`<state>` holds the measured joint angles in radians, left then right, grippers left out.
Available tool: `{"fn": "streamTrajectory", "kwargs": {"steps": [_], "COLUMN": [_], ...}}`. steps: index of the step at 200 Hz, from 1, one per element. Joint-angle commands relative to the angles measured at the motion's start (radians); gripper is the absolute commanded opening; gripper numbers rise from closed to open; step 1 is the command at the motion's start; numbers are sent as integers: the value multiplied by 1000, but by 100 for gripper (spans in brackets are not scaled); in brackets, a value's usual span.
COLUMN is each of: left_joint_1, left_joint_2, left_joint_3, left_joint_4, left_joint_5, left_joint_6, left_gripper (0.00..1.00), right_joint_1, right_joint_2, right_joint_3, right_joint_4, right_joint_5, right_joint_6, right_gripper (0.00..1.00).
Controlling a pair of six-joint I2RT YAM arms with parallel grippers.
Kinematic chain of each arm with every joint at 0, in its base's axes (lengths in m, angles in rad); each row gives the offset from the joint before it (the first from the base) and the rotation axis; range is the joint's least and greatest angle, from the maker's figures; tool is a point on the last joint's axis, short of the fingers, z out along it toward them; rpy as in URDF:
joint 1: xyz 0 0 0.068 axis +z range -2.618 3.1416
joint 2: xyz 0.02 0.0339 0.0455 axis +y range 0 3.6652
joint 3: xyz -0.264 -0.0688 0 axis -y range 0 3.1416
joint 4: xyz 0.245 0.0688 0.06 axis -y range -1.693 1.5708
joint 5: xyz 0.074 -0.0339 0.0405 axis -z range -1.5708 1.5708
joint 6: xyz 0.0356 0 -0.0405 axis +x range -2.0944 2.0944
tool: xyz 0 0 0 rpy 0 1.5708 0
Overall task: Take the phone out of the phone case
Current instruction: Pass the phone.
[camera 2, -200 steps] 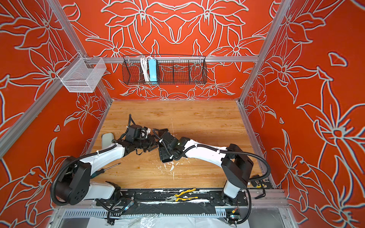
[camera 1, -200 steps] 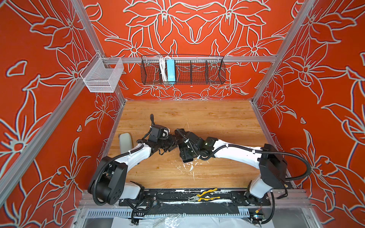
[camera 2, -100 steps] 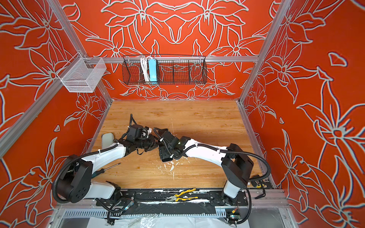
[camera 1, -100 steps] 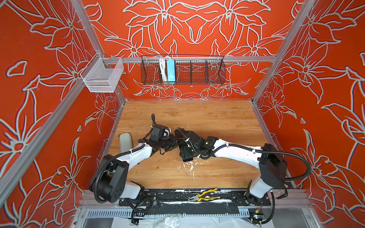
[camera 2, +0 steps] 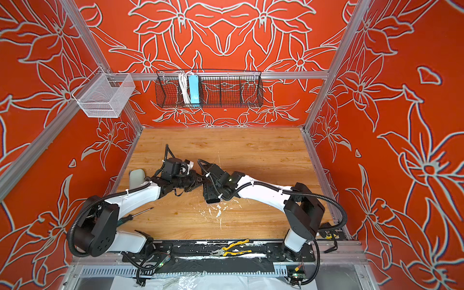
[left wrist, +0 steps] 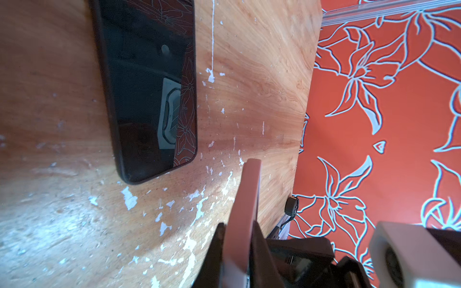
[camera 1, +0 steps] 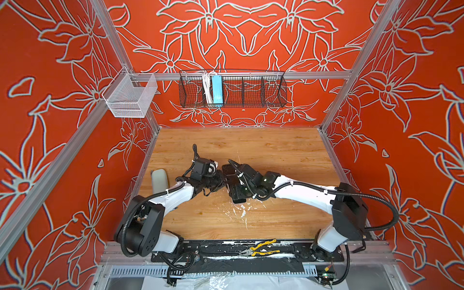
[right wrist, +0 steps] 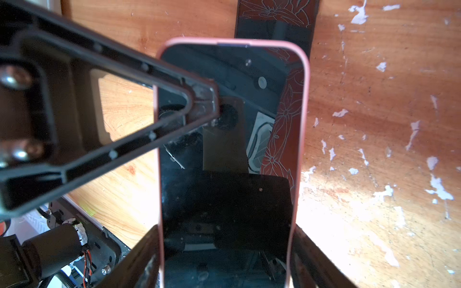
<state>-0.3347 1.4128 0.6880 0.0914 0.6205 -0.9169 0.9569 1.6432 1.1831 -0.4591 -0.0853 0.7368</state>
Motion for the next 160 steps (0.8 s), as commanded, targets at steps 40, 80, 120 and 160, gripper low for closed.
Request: {"fn": "streamTrajectory", "kwargs": {"steps": [40, 80, 120, 160], "left_joint_1": [-10, -10, -10, -10], "left_joint_2": [-53, -129, -140, -127], "left_joint_3": [-31, -50, -78, -96], "left_joint_4": [158, 207, 333, 449], "left_joint_5": [28, -27, -24, -37], "left_joint_6": [-49, -27, -48, -72], "left_gripper": [0, 0, 0, 0], "right_joint_1": [0, -16, -91, -192], "right_joint_2": [-43, -88, -174, -336], "right_joint_3": [5, -35, -105, -171], "right_joint_4": [64, 97, 200, 196], "right_joint_5": [-3, -15, -166, -266], "right_joint_6": [-10, -23, -61, -154], "right_gripper": [84, 98, 97, 98]}}
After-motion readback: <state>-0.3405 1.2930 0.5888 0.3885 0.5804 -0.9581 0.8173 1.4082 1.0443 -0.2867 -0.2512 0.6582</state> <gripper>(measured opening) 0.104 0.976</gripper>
